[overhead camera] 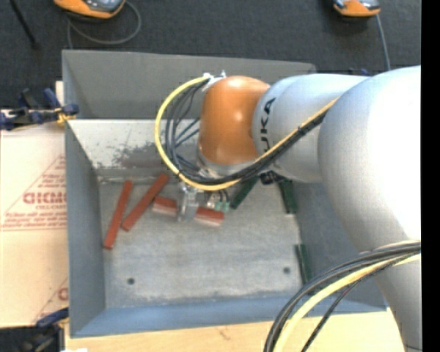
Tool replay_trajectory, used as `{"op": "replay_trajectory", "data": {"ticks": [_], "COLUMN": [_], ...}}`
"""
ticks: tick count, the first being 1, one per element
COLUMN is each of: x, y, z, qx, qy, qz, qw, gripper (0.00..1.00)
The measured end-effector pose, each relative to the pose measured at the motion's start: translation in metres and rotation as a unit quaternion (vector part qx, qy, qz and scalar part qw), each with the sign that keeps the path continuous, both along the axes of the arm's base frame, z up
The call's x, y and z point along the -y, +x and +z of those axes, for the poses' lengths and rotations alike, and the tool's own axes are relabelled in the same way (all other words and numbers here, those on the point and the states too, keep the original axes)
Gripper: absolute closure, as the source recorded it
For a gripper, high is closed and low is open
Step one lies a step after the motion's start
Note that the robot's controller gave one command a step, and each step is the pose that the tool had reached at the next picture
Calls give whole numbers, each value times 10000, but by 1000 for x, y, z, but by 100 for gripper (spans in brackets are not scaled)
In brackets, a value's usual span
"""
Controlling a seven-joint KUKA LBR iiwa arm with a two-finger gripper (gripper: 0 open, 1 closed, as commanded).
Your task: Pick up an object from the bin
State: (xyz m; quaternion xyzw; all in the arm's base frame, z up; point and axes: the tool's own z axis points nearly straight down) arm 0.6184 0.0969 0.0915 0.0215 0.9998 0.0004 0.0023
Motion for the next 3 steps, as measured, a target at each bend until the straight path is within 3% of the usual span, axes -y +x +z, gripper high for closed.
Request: {"op": "replay_trajectory", "data": {"ticks": [1, 2, 3], "x": [0, 30, 28], "y": [0, 11, 11], "z": [0, -21, -20], "qx": [0, -3, 4], "qy": [3, -14, -3], "qz": [-4, 230, 226], "qw": [10000, 9997, 9997], "gripper": [0, 0, 100]}}
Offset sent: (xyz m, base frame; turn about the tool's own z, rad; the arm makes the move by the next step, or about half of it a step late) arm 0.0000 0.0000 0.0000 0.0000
